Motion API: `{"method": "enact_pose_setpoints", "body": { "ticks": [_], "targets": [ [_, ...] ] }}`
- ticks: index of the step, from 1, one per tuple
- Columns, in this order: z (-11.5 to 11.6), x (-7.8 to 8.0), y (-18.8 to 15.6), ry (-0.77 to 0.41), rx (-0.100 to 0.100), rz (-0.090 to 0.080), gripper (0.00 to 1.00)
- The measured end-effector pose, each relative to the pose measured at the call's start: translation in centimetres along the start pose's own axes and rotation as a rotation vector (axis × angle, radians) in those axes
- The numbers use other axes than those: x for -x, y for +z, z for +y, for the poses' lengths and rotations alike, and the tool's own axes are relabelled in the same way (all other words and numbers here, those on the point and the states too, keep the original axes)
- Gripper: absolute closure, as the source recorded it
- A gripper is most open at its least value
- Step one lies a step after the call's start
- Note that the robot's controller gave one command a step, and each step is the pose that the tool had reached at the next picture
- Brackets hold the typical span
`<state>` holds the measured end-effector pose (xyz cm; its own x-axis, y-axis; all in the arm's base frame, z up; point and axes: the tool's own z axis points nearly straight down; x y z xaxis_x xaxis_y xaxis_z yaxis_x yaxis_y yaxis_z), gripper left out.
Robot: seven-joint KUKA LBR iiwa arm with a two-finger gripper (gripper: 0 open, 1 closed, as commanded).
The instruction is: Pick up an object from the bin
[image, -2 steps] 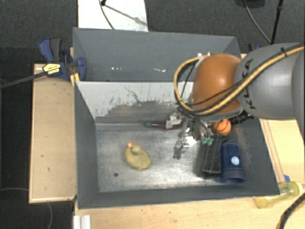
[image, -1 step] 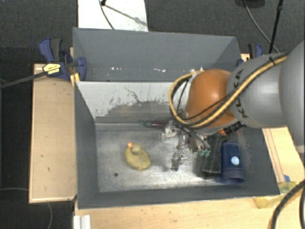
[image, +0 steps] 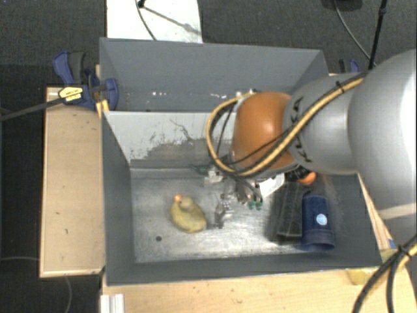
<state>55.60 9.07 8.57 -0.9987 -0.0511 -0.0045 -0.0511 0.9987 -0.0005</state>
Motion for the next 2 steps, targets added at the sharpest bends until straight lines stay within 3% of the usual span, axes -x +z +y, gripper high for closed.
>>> {"method": "enact_pose_setpoints", "body": {
  "ticks": [1, 2],
  "targets": [
    [3.8, 0.2, 0.6, 0.051, 0.002, 0.001, 0.00],
    [10.6, -2.4, 0.9, -0.112, 0.004, 0.002, 1.00]
  ]
}}
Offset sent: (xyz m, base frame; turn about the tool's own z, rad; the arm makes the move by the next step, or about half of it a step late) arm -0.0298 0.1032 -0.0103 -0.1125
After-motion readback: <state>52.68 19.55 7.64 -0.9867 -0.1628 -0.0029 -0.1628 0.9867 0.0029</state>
